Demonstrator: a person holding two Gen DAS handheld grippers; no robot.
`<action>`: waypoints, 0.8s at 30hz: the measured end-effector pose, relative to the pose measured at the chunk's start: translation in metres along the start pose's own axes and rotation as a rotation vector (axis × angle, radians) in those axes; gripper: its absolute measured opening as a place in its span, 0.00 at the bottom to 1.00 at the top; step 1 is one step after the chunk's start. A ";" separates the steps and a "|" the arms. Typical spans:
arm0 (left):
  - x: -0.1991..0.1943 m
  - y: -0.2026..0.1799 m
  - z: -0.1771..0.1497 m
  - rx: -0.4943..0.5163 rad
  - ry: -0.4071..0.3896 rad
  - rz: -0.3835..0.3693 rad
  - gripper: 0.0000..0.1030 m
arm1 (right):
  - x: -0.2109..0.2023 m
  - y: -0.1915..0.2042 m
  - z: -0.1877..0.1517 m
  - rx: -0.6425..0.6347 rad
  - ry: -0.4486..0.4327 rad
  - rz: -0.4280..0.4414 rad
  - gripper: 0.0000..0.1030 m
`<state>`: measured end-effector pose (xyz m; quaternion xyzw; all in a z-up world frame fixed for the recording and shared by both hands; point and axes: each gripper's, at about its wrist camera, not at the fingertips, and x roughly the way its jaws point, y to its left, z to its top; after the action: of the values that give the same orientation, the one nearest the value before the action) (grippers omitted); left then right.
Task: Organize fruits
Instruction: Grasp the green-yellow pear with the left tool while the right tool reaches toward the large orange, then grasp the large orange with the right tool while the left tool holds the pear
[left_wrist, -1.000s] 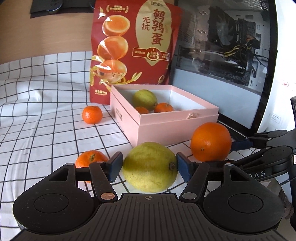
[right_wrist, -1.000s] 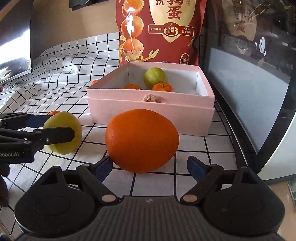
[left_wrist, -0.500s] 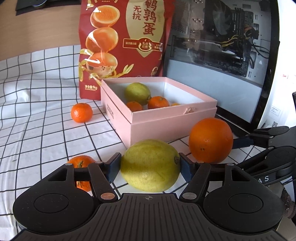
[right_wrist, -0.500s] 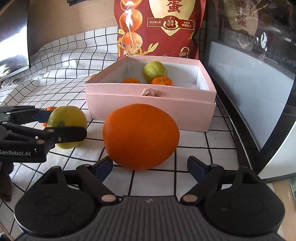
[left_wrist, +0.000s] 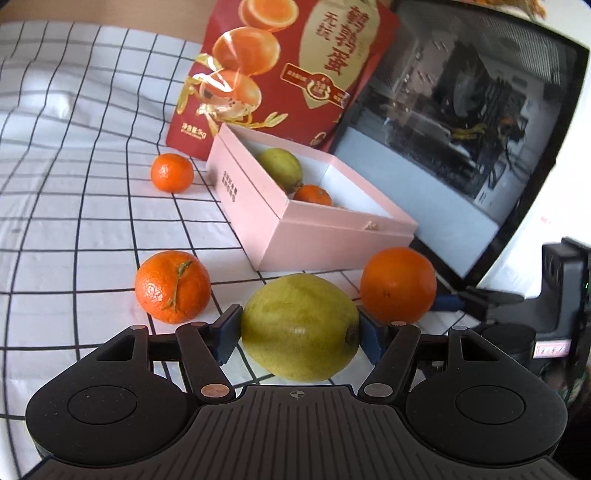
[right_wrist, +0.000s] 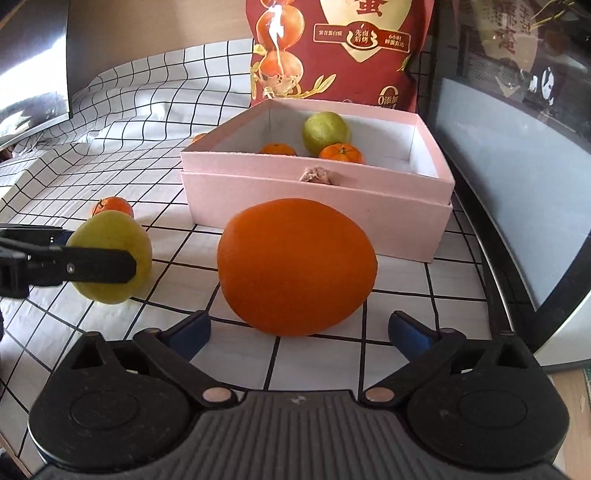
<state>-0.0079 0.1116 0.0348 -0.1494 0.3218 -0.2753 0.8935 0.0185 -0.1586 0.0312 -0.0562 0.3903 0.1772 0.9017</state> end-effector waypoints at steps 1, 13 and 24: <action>0.000 0.001 0.000 -0.006 -0.005 -0.006 0.69 | 0.000 -0.001 0.000 -0.003 0.002 0.004 1.00; -0.001 0.008 -0.003 -0.037 -0.039 -0.017 0.69 | -0.005 0.002 -0.001 -0.038 0.013 0.068 0.98; -0.001 0.009 -0.003 -0.051 -0.040 -0.022 0.69 | -0.044 -0.032 0.002 0.229 -0.176 0.085 0.87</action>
<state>-0.0071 0.1191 0.0287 -0.1814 0.3091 -0.2739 0.8925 0.0039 -0.1999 0.0634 0.0793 0.3294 0.1738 0.9247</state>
